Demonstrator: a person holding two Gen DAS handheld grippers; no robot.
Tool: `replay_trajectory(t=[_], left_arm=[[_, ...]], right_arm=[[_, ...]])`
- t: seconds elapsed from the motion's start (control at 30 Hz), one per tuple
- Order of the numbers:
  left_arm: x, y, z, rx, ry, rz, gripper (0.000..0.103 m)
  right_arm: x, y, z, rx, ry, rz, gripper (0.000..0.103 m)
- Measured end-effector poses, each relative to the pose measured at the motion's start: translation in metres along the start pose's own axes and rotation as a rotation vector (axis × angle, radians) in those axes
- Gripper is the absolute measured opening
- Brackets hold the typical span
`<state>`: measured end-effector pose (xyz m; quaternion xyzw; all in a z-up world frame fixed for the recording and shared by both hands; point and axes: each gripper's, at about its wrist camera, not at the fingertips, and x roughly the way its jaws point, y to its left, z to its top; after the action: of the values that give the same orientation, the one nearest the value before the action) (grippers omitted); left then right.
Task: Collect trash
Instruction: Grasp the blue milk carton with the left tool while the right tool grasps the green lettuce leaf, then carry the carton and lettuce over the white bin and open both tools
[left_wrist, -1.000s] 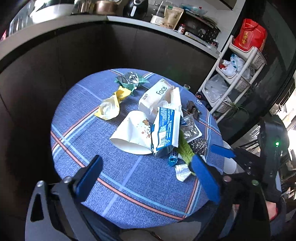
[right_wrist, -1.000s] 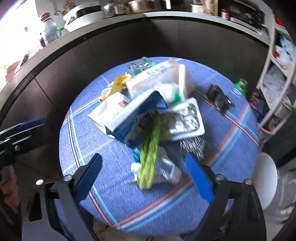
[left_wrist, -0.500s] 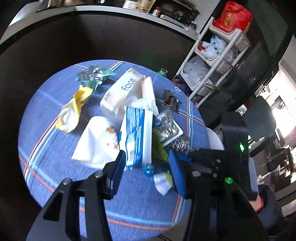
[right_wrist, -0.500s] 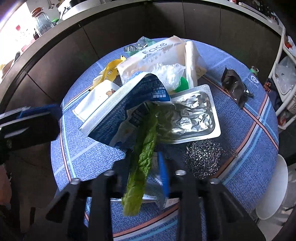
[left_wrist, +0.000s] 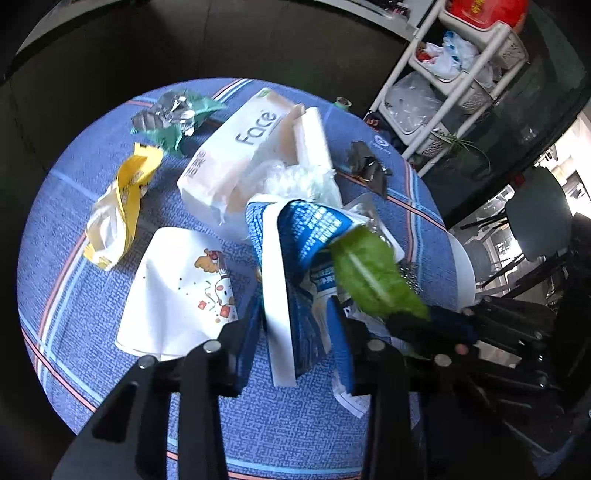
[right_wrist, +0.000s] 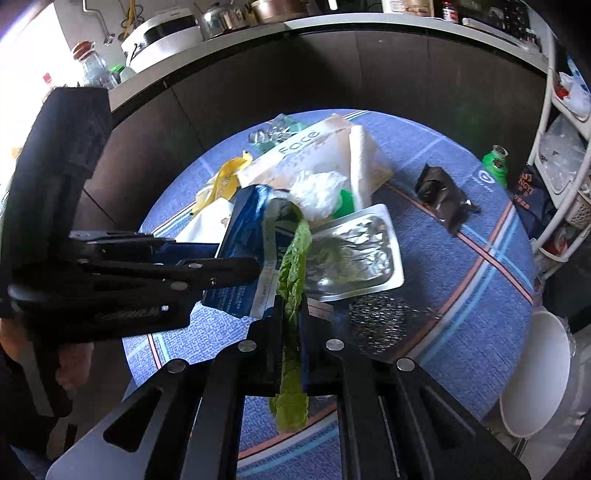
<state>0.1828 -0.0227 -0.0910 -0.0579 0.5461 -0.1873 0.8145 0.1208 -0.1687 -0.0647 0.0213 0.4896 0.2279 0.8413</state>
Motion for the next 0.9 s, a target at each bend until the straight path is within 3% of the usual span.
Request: replay_trajectory(t=[0.03,0.1,0.2,0.43,0.57,0.73,0.9], left_arm=[[0.002,0.001,0.001,-0.009,0.004,-0.007,0.030],[0.006,0.002,0.001,-0.022,0.019,-0.026,0.011],[0.002,0.001,-0.001,-0.042,0.016,-0.033,0.007],[-0.061,-0.041,0.001,0.056,-0.128,-0.032,0.006],[-0.079,-0.076,0.008,0.109,-0.161,-0.071,0.006],[-0.064,-0.133,0.021,0.183,-0.148,-0.122,0.006],[-0.026,-0.198,0.024,0.253,-0.090,-0.198,0.006]], right_arm=[[-0.002,-0.002,-0.001,0.006,-0.002,0.001,0.006],[-0.006,-0.003,-0.004,0.009,-0.010,0.000,0.006],[-0.017,-0.004,-0.007,0.021,-0.034,0.004,0.006],[-0.062,-0.016,-0.009,0.078,-0.160,0.024,0.006],[-0.094,-0.034,-0.018,0.120,-0.232,0.005,0.006],[-0.126,-0.091,-0.040,0.233,-0.284,-0.077,0.006],[-0.132,-0.156,-0.071,0.365,-0.286,-0.174,0.006]])
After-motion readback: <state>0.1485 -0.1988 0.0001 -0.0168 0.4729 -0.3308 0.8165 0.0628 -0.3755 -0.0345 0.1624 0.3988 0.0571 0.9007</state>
